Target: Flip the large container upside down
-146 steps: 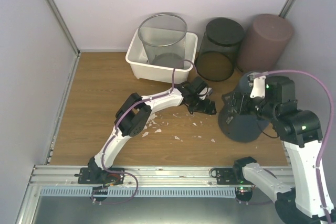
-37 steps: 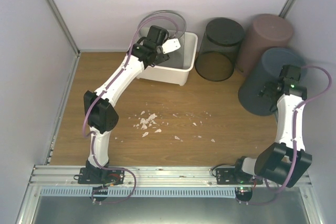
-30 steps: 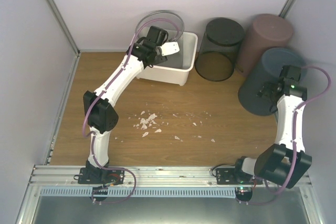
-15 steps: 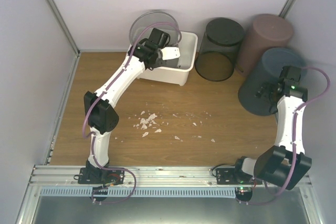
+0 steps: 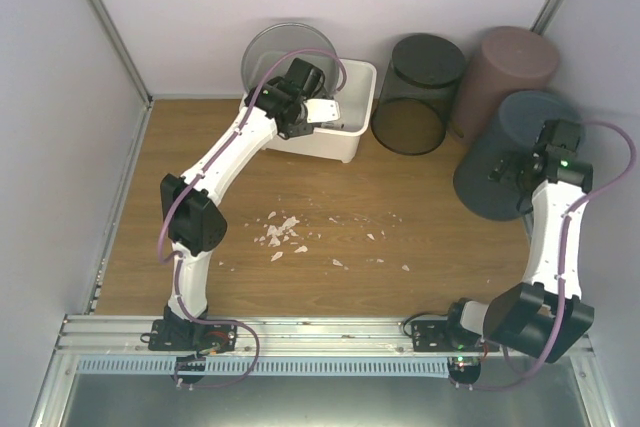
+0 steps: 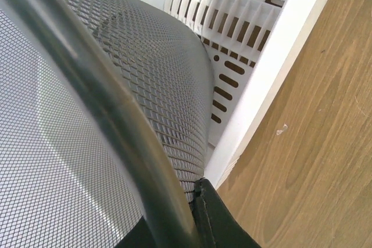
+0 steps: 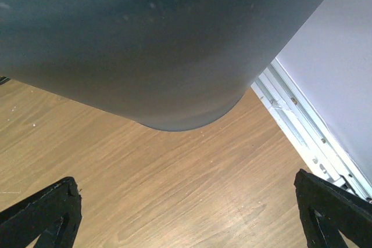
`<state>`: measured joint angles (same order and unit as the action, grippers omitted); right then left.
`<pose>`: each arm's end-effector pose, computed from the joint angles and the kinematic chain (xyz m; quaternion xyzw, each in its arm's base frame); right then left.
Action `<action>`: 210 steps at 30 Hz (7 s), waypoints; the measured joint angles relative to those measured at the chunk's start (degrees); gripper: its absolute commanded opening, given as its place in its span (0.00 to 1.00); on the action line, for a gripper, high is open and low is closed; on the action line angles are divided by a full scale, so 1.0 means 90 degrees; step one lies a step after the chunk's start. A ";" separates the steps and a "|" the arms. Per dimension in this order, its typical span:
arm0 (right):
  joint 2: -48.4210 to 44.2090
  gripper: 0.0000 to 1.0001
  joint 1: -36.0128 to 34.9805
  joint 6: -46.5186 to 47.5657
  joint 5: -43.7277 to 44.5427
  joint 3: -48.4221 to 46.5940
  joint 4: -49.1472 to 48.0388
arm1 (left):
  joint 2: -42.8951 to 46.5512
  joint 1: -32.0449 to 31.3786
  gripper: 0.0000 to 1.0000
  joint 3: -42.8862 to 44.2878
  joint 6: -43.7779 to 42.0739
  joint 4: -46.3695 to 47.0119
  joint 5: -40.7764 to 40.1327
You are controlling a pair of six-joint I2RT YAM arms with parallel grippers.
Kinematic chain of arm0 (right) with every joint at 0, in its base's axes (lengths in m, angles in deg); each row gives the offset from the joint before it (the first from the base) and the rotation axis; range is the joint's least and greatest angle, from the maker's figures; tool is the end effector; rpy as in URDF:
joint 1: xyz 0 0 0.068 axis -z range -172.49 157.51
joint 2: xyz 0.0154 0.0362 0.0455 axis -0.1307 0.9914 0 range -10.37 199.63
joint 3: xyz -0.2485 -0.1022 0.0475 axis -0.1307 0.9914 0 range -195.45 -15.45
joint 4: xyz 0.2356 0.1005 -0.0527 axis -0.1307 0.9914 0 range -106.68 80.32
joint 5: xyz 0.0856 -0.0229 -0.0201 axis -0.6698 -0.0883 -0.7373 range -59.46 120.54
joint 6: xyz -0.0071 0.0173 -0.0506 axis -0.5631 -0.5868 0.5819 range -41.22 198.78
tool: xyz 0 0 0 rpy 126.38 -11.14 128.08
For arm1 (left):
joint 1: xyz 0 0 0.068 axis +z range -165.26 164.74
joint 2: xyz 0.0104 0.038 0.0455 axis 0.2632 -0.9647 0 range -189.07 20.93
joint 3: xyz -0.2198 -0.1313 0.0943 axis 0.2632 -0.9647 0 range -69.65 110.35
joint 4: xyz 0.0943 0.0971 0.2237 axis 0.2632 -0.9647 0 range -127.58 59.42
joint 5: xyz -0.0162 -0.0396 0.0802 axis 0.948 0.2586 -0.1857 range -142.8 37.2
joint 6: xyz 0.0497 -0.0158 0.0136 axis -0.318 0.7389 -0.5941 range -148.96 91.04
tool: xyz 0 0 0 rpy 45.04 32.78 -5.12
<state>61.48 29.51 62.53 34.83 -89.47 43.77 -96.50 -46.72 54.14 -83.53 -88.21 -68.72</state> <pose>0.2195 -0.0916 0.3405 0.3246 0.9049 -0.0497 0.2709 0.3857 -0.2245 0.3502 0.6038 0.7145 0.1937 0.2955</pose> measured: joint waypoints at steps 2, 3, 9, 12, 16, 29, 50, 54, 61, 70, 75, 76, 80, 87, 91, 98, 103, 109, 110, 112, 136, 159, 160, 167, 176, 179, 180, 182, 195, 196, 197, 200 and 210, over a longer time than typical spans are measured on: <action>-0.0024 1.00 0.0000 0.0019 -0.0036 -0.0070 0.0051 | 0.0005 -0.0002 0.00 0.0000 0.0017 0.0019 0.0000; -0.0041 1.00 0.0000 0.0029 -0.0053 -0.0114 0.0075 | 0.0015 -0.0007 0.00 0.0000 0.0044 0.0039 0.0000; -0.0228 1.00 0.0000 0.0185 -0.0437 -0.0639 0.0202 | 0.0442 -0.0168 0.00 0.0000 0.0401 0.0073 0.0087; -0.0345 1.00 -0.0002 0.0226 -0.0605 -0.0869 0.0223 | 0.0903 -0.0393 0.00 0.0000 0.0627 0.0177 0.0148; -0.0522 1.00 -0.0002 0.0257 -0.0767 -0.1044 0.0287 | 0.1574 -0.0777 0.00 0.0002 0.0976 0.0491 0.0328; -0.0704 1.00 -0.0002 0.0257 -0.1260 -0.3150 0.0627 | 0.3111 -0.1027 0.00 -0.0699 0.3660 0.2217 0.2067; -0.0862 1.00 -0.0002 -0.0299 -0.3060 -0.5027 0.1035 | 0.3427 -0.0391 0.00 -0.3276 0.9364 0.6020 0.6411; -0.0862 1.00 -0.0002 -0.0345 -0.3381 -0.5107 0.1212 | 0.3534 -0.0243 0.00 -0.4206 1.0647 0.7478 0.7031; -0.0852 0.99 -0.0002 -0.0551 -0.4068 -0.5343 0.1362 | 0.3565 -0.0308 0.00 -0.5918 1.2641 0.9831 0.7917; -0.0952 1.00 -0.0002 -0.0707 -0.4551 -0.4881 0.1625 | 0.3147 -0.0585 0.00 -0.7317 1.4858 1.3367 0.8289; -0.1049 1.00 -0.0002 -0.0750 -0.4728 -0.4692 0.1637 | 0.2254 -0.0848 0.00 -0.7351 1.6009 1.5161 0.8201; -0.1090 1.00 -0.0002 -0.0750 -0.4736 -0.4622 0.1642 | 0.2091 -0.0913 0.00 -0.7407 1.6203 1.5370 0.8167; -0.1241 1.00 -0.0002 -0.0750 -0.4736 -0.4337 0.1673 | 0.1608 -0.1151 0.00 -0.7732 1.6781 1.5715 0.8019; -0.1292 1.00 -0.0002 -0.0748 -0.4721 -0.4175 0.1671 | 0.0986 -0.1532 0.00 -0.7958 1.6997 1.5725 0.7759; -0.1384 1.00 -0.0002 -0.0746 -0.4663 -0.3997 0.1678 | 0.0724 -0.1688 0.00 -0.7752 1.7097 1.5766 0.7604; -0.1401 1.00 -0.0002 -0.0729 -0.4583 -0.3888 0.1690 | 0.0034 -0.1887 0.00 -0.7164 1.7449 1.5956 0.7169; -0.1409 1.00 -0.0002 -0.0695 -0.4476 -0.3793 0.1688 | -0.0430 -0.2040 0.00 -0.6929 1.7685 1.6004 0.6968; -0.1409 1.00 -0.0002 -0.0602 -0.4420 -0.3611 0.1693 | -0.0726 -0.2186 0.00 -0.6540 1.7918 1.5997 0.6846; -0.1409 1.00 -0.0002 -0.0585 -0.4410 -0.3589 0.1690 | -0.0767 -0.2198 0.00 -0.6487 1.7962 1.6009 0.6834; -0.1416 1.00 -0.0002 -0.0559 -0.4381 -0.3538 0.1695 | -0.0826 -0.2208 0.00 -0.6411 1.8020 1.6004 0.6819; -0.1491 1.00 -0.0002 -0.0447 -0.4323 -0.3368 0.1715 | -0.1071 -0.1914 0.05 -0.6346 1.8413 1.6140 0.6812; -0.1537 1.00 -0.0002 -0.0423 -0.4320 -0.3203 0.1715 | -0.1236 -0.1557 0.06 -0.6373 1.8438 1.6169 0.6938; -0.1554 1.00 -0.0002 -0.0410 -0.4318 -0.3157 0.1712 | -0.1268 -0.1549 0.06 -0.6322 1.8435 1.6169 0.6951; -0.1613 1.00 -0.0002 -0.0401 -0.4294 -0.2941 0.1715 | -0.1462 -0.1486 0.15 -0.6086 1.8289 1.6177 0.6972; -0.1617 1.00 -0.0002 -0.0391 -0.4187 -0.2822 0.1717 | -0.1809 -0.1367 0.22 -0.6210 1.8229 1.6174 0.7021; -0.1617 0.99 -0.0002 -0.0391 -0.4184 -0.2810 0.1715 | -0.1809 -0.1365 0.22 -0.6210 1.8219 1.6174 0.7031; -0.1620 1.00 -0.0002 -0.0391 -0.4182 -0.2810 0.1717 | -0.1809 -0.1365 0.22 -0.6210 1.8214 1.6177 0.7031; -0.1644 1.00 -0.0002 -0.0391 -0.4182 -0.2805 0.1715 | -0.1809 -0.1360 0.23 -0.6215 1.8207 1.6177 0.7038; -0.1812 1.00 -0.0002 -0.0389 -0.4187 -0.2601 0.1717 | -0.1846 -0.1134 0.53 -0.6890 1.7925 1.6138 0.7485; -0.1821 1.00 -0.0002 -0.0391 -0.4187 -0.2596 0.1717 | -0.1853 -0.1134 0.58 -0.6929 1.7891 1.6140 0.7512; -0.1829 1.00 -0.0002 -0.0389 -0.4192 -0.2596 0.1715 | -0.1853 -0.1134 0.62 -0.6980 1.7872 1.6138 0.7538; -0.1865 0.99 -0.0002 -0.0391 -0.4199 -0.2586 0.1715 | -0.1853 -0.1132 0.70 -0.7196 1.7782 1.6135 0.7645; -0.2205 1.00 -0.0002 -0.0391 -0.4235 -0.1996 0.1710 | -0.1727 -0.0860 0.85 -0.8189 1.7427 1.6128 0.8058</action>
<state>41.64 29.49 59.01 -3.29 -107.43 59.15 -112.04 -54.46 -19.56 73.32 56.94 3.80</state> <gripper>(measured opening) 0.995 0.814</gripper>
